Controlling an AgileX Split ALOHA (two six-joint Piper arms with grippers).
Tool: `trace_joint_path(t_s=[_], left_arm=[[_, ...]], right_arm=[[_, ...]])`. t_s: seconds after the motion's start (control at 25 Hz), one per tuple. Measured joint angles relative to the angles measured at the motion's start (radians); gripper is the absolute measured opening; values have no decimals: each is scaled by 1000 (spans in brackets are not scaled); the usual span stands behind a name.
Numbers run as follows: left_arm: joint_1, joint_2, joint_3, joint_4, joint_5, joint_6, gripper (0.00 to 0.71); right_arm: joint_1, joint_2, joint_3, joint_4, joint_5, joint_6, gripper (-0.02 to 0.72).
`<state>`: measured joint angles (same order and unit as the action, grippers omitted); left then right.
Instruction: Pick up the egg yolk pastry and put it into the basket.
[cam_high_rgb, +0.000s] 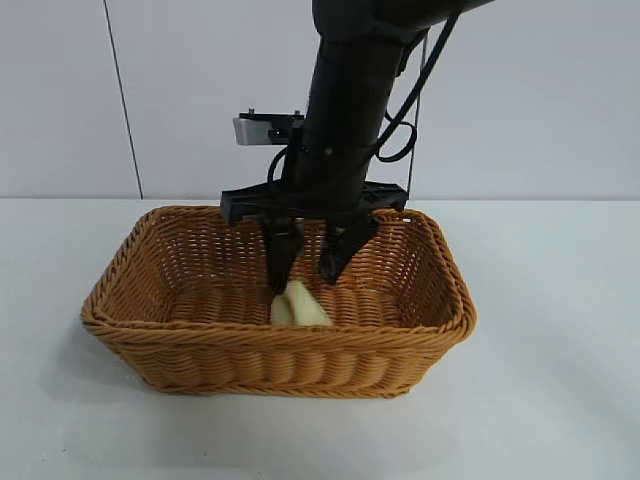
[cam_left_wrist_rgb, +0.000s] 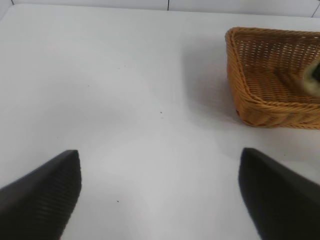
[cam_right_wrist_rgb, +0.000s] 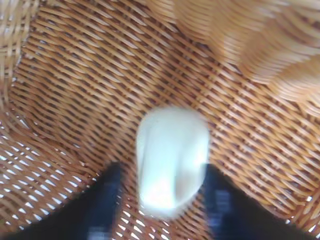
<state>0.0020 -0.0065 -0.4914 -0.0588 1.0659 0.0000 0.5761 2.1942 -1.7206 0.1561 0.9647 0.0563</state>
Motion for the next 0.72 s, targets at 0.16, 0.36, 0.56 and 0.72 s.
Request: trace_joint_path(t_s=[0.16, 0.36, 0.56, 0.72], left_arm=[[0, 0, 0, 0, 0, 0, 663], [0, 0, 0, 0, 0, 0, 663], [0, 0, 0, 0, 0, 0, 663], [0, 0, 0, 0, 0, 0, 663]], right_arm=[[0, -49, -46, -34, 33, 12, 661], [0, -78, -180, -156, 191, 64, 675], [-64, -78, -227, -205, 241, 99, 675], [-168, -78, -227, -205, 243, 101, 675]])
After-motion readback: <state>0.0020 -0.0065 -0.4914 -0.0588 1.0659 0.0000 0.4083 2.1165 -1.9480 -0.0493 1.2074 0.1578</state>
